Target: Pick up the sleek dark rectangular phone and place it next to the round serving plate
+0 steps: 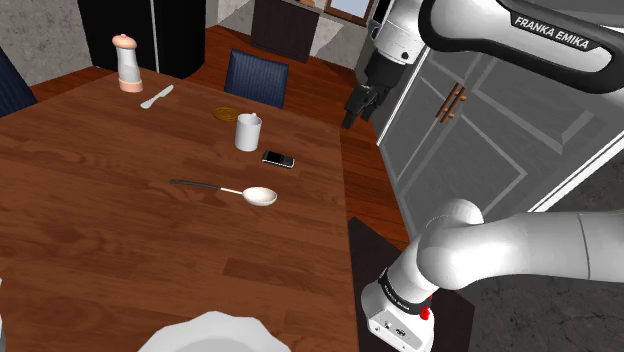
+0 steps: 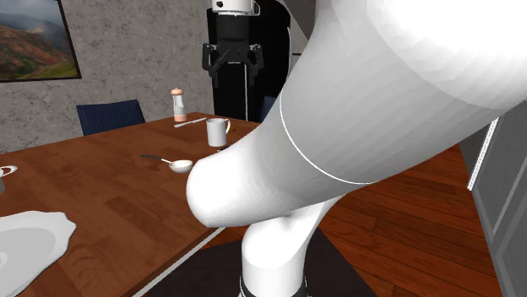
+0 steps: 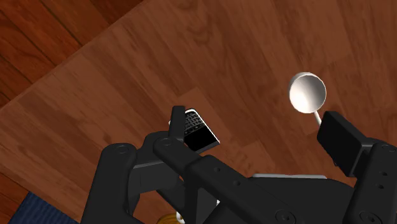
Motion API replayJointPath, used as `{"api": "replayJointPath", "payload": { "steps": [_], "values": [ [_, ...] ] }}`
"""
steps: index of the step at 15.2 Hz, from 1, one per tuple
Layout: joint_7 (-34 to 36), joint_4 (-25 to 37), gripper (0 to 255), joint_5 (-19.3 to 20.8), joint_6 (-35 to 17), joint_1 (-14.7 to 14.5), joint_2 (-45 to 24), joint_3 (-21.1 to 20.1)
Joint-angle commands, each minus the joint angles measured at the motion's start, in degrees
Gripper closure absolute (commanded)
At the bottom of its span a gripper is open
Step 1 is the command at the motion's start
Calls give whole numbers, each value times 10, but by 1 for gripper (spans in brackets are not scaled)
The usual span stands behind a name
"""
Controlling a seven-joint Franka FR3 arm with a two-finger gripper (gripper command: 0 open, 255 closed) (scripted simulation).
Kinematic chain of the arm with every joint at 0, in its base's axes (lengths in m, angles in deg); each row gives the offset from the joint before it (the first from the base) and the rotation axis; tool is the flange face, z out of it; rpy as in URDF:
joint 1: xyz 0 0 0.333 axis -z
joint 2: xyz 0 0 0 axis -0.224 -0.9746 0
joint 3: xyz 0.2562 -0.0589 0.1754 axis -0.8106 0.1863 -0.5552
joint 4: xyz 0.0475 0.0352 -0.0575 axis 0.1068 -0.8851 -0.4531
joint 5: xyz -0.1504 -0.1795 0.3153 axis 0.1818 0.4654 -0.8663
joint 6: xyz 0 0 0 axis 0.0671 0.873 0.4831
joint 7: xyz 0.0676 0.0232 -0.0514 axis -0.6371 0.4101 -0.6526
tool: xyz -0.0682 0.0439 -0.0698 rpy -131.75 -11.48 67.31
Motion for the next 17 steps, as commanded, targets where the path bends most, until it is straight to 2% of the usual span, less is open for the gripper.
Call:
{"api": "replayJointPath", "payload": {
  "steps": [1, 9, 17],
  "values": [
    [0, 0, 0, 0, 0, 0, 0, 0],
    [-94, -25, 0, 18, -137, -16, -129, 50],
    [-193, 1, 0, 10, -259, -36, -296, 90]
  ]
}}
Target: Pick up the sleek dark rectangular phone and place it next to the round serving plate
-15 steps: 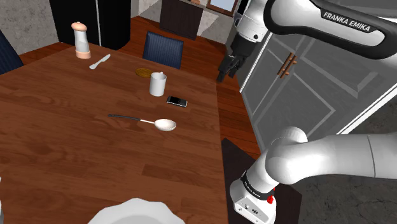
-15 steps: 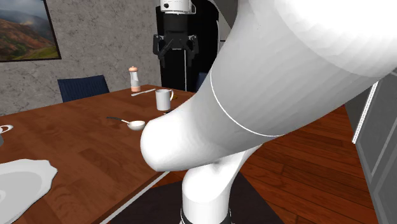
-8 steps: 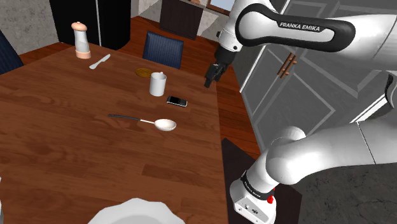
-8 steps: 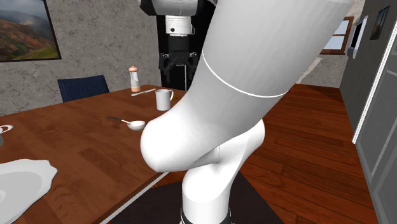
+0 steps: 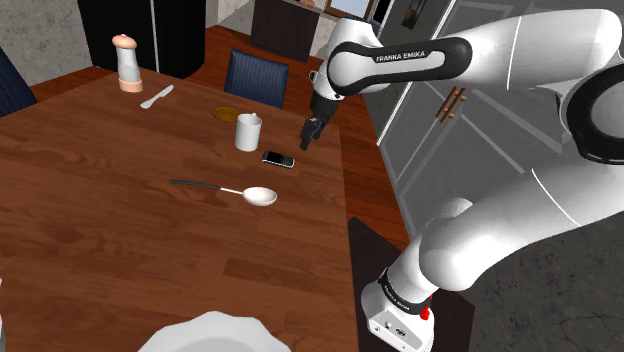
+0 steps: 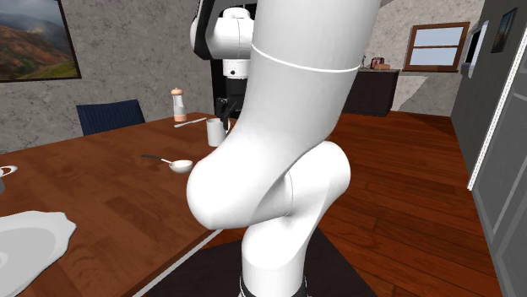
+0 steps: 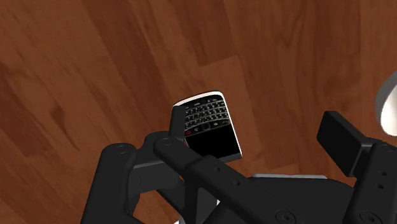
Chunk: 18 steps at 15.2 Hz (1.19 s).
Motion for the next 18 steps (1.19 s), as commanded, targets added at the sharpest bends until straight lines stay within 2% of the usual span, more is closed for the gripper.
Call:
{"api": "replayJointPath", "payload": {
  "steps": [1, 7, 14, 18],
  "values": [
    [-30, 11, 0, -5, -28, -4, -44, 11],
    [-107, 65, 0, -35, -91, -13, -177, 24],
    [-115, 43, 0, -46, -145, -13, -210, 23],
    [-116, 42, 0, -47, -150, -13, -213, 23]
  ]
}}
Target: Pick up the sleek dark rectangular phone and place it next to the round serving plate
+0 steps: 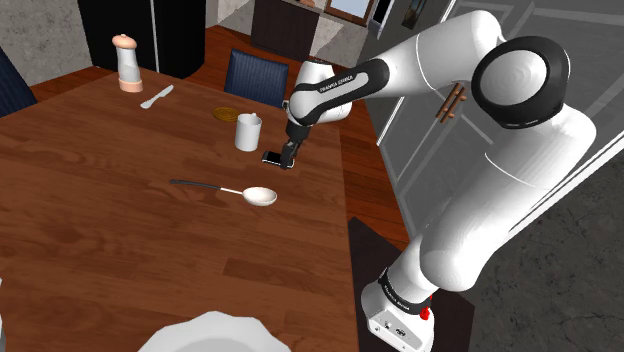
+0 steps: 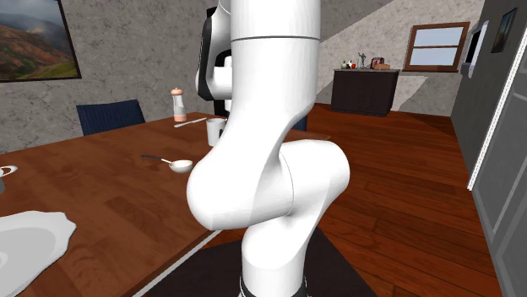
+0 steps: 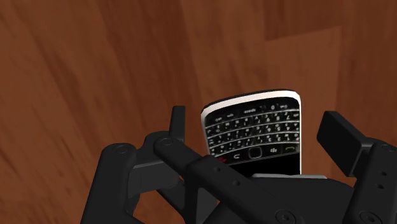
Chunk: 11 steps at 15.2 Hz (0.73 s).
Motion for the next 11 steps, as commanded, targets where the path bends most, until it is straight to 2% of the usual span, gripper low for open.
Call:
{"api": "replayJointPath", "payload": {
  "steps": [1, 4, 5, 11],
  "values": [
    [0, 0, 0, 0, -1, 0, -1, 0],
    [0, 0, 0, 0, -1, 0, -1, 0],
    [0, 0, 255, 0, -1, 0, -1, 0],
    [0, 0, 255, 0, -1, 0, -1, 0]
  ]
}}
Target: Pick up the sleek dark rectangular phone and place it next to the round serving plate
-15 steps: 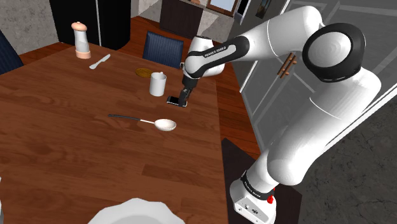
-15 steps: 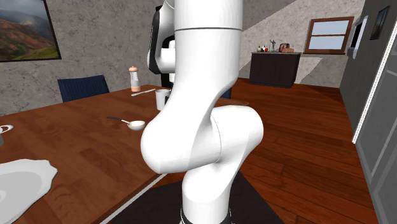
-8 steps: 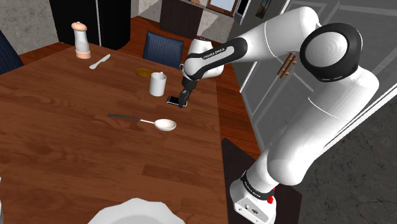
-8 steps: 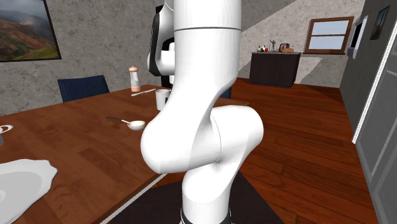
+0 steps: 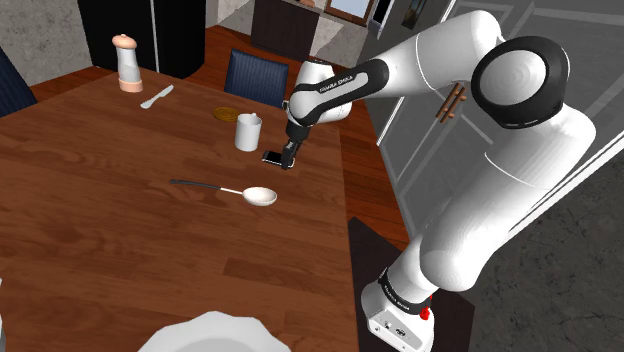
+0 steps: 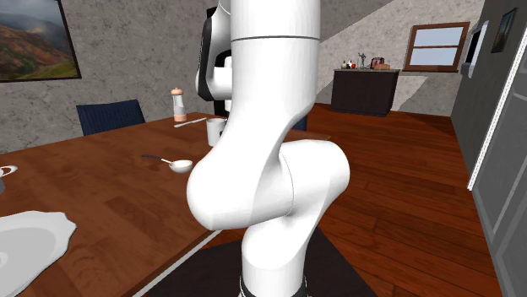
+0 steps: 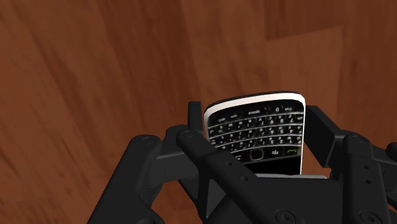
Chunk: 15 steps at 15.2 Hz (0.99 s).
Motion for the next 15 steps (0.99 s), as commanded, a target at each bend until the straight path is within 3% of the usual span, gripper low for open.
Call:
{"api": "replayJointPath", "payload": {
  "steps": [1, 15],
  "values": [
    [0, 0, 255, 0, 0, 0, 0, 0],
    [13, 40, 255, 16, 92, 0, 54, -1]
  ]
}}
